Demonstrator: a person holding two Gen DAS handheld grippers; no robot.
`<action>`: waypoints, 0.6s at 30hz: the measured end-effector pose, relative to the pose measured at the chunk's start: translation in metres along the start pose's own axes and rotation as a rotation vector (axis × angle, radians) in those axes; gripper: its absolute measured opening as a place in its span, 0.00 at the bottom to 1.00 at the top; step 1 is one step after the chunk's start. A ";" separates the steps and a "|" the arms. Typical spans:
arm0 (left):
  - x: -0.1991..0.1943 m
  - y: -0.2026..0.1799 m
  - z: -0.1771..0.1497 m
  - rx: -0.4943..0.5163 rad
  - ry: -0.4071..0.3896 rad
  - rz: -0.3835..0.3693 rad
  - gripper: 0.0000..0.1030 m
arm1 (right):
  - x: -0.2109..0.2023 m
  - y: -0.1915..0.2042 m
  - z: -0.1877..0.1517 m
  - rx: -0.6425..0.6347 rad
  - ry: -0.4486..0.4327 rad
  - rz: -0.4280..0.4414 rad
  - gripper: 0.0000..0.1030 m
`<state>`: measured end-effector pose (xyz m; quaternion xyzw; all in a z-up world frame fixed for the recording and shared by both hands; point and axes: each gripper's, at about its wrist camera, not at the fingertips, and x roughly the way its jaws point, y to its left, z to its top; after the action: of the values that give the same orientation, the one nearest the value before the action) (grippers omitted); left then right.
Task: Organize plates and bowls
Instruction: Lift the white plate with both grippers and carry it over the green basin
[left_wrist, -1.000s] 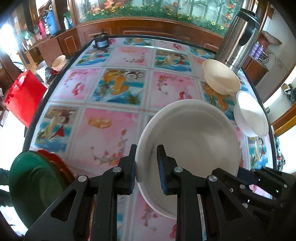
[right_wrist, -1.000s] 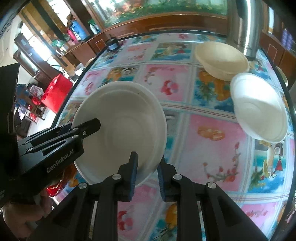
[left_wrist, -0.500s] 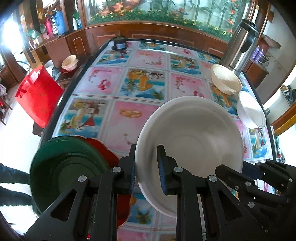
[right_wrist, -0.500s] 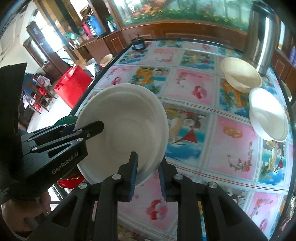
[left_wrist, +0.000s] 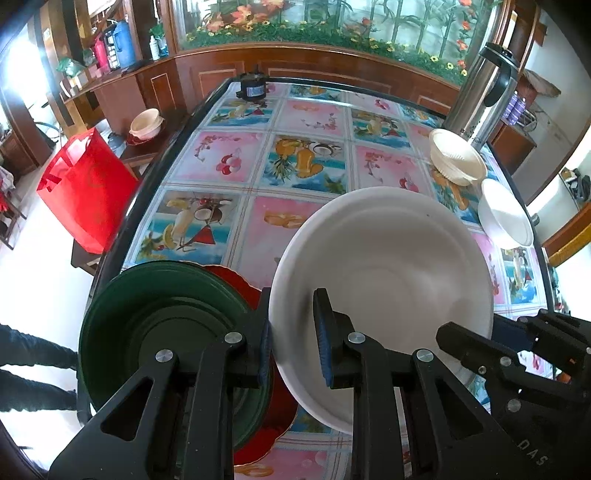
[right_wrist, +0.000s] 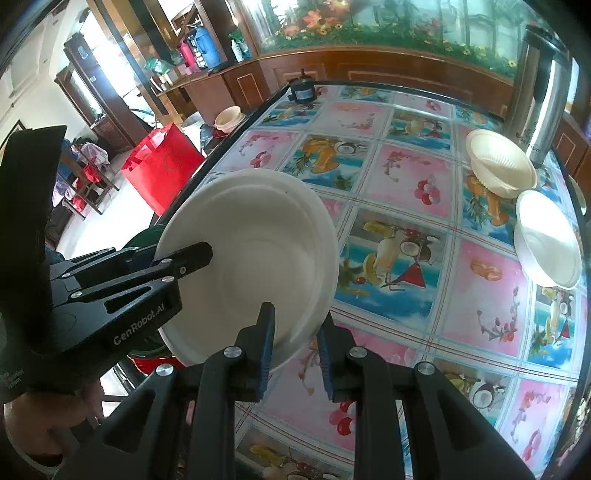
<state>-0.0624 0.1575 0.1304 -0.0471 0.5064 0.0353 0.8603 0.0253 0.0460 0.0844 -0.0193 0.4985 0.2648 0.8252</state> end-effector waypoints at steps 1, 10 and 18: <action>0.000 0.001 -0.001 0.001 0.002 -0.003 0.20 | -0.001 0.001 0.000 0.001 -0.001 -0.002 0.22; -0.004 0.016 -0.004 -0.004 0.002 -0.009 0.20 | -0.005 0.015 0.001 -0.008 -0.012 -0.006 0.22; -0.014 0.050 -0.013 -0.025 0.003 0.002 0.20 | 0.002 0.041 0.000 -0.042 0.006 0.022 0.22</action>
<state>-0.0861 0.2050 0.1345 -0.0575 0.5071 0.0425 0.8589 0.0077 0.0824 0.0919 -0.0317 0.4956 0.2843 0.8201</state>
